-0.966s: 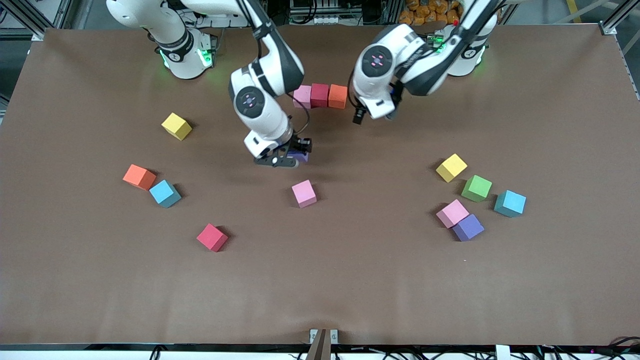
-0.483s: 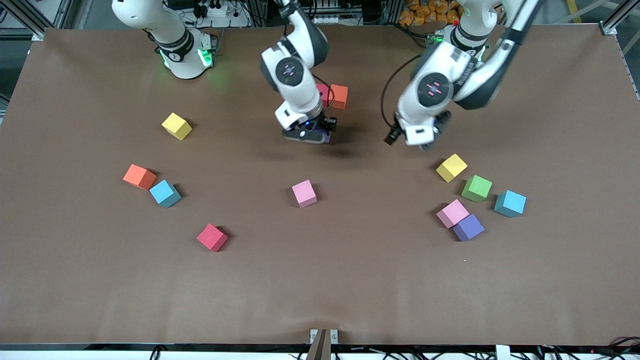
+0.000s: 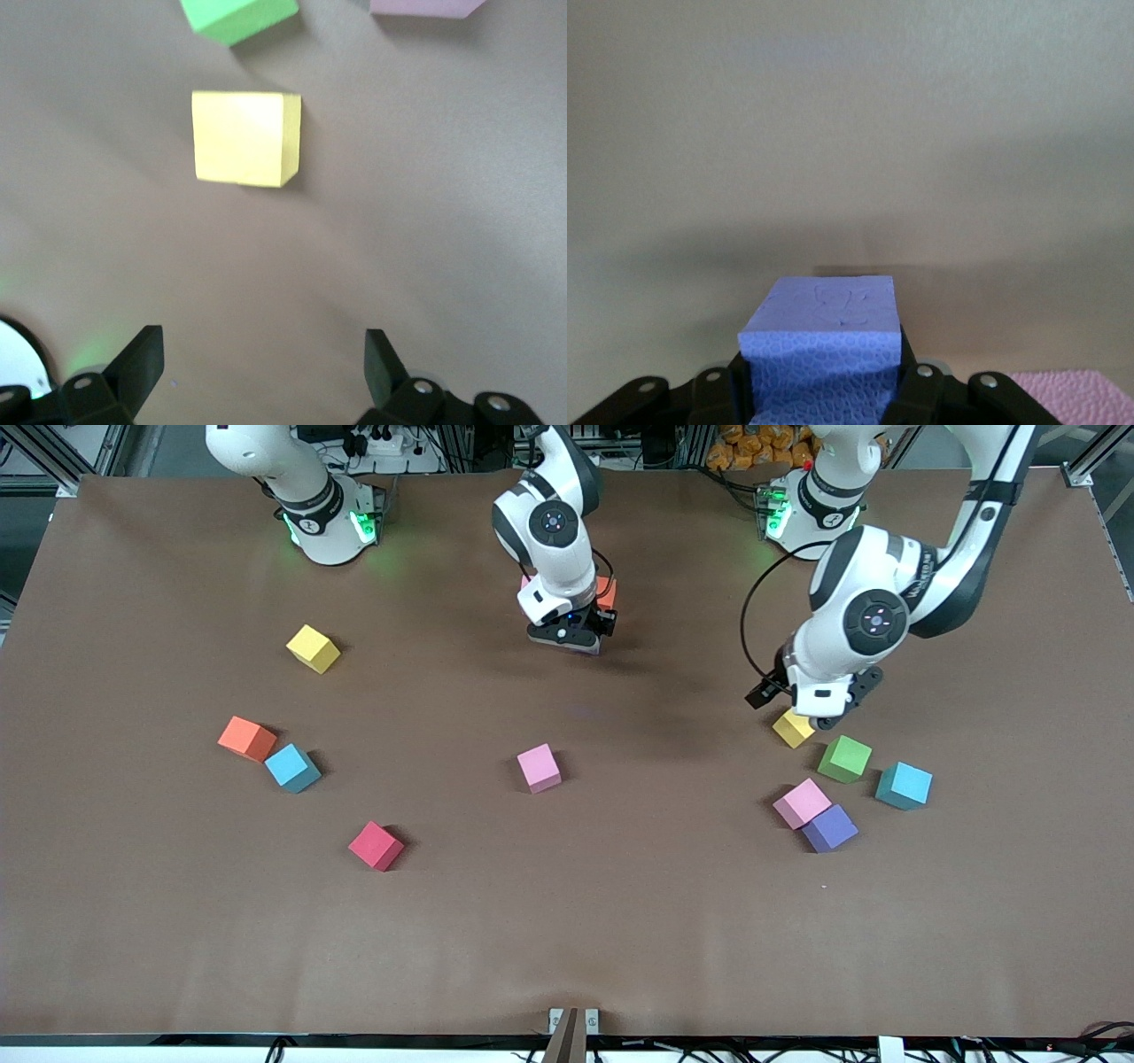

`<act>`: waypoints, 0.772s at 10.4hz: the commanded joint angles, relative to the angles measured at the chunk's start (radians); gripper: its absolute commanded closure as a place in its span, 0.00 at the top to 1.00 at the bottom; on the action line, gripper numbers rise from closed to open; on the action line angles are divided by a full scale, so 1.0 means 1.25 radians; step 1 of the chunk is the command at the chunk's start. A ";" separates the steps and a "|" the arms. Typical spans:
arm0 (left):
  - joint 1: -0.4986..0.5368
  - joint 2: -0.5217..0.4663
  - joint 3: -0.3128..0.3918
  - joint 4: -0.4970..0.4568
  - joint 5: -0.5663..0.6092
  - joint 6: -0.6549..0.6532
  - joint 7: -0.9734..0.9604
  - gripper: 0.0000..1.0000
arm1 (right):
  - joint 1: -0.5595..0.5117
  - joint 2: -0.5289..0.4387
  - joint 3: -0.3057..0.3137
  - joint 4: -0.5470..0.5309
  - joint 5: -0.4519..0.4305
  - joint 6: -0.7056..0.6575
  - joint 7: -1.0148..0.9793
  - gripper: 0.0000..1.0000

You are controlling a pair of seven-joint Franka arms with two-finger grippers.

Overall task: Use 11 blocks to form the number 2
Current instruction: 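Grasp the yellow cube with the left gripper while the right gripper lowers purple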

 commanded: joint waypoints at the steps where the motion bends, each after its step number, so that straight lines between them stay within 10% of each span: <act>1: 0.002 -0.038 0.046 -0.024 0.033 -0.009 0.144 1.00 | 0.030 0.016 -0.012 0.000 -0.002 0.012 0.039 0.14; 8: -0.008 -0.081 0.160 -0.043 0.034 0.000 1.016 1.00 | 0.049 0.050 -0.008 0.019 0.000 0.027 0.070 0.14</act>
